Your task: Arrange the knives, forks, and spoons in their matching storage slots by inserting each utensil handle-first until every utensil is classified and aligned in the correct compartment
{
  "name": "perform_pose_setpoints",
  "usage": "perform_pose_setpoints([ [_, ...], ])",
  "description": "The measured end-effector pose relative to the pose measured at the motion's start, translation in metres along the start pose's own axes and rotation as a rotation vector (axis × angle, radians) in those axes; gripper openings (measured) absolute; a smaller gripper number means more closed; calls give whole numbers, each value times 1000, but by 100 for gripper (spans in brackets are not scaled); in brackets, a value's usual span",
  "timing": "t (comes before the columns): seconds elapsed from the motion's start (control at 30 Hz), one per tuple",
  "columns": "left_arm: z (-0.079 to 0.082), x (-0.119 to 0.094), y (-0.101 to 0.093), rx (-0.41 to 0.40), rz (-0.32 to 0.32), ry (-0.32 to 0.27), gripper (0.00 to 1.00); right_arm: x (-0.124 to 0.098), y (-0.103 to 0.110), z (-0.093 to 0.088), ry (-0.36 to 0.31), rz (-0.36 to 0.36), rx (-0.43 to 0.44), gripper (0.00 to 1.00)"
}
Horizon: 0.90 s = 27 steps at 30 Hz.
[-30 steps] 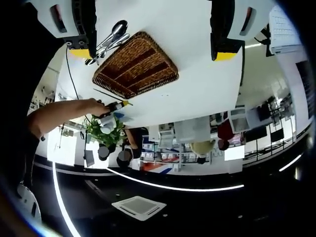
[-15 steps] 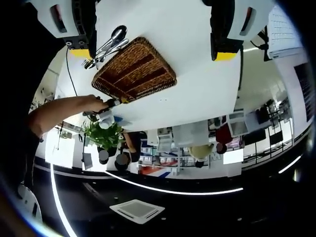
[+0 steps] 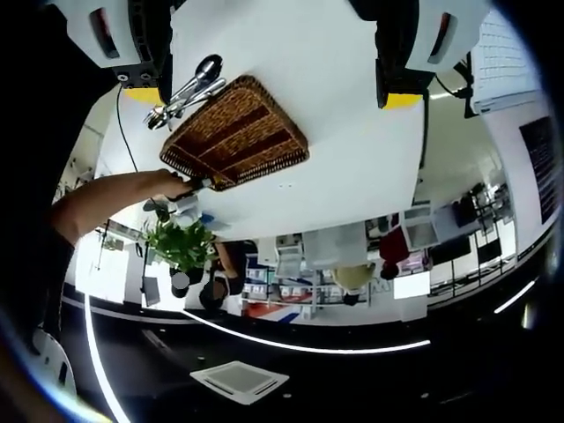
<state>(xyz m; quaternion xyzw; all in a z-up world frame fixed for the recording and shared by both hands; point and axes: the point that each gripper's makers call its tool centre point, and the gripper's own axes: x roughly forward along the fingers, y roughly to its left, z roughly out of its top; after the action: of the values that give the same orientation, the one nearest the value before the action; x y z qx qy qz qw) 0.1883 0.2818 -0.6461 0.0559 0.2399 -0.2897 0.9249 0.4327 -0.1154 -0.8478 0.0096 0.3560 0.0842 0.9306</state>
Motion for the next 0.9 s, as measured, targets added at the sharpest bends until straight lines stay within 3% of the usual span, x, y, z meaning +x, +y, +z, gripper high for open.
perform_pose_setpoints([
  [0.43,-3,-2,3,-1,-1,10,100,9,1,-6,8,-22,-81,3],
  [0.77,-3,-4,3,1,5,10,100,15,1,-10,35,10,-128,4],
  [0.83,-2,-3,2,3,5,8,100,17,0,-10,38,16,-140,7],
  [0.9,-1,-3,1,4,2,6,100,16,-2,-8,30,18,-146,16],
])
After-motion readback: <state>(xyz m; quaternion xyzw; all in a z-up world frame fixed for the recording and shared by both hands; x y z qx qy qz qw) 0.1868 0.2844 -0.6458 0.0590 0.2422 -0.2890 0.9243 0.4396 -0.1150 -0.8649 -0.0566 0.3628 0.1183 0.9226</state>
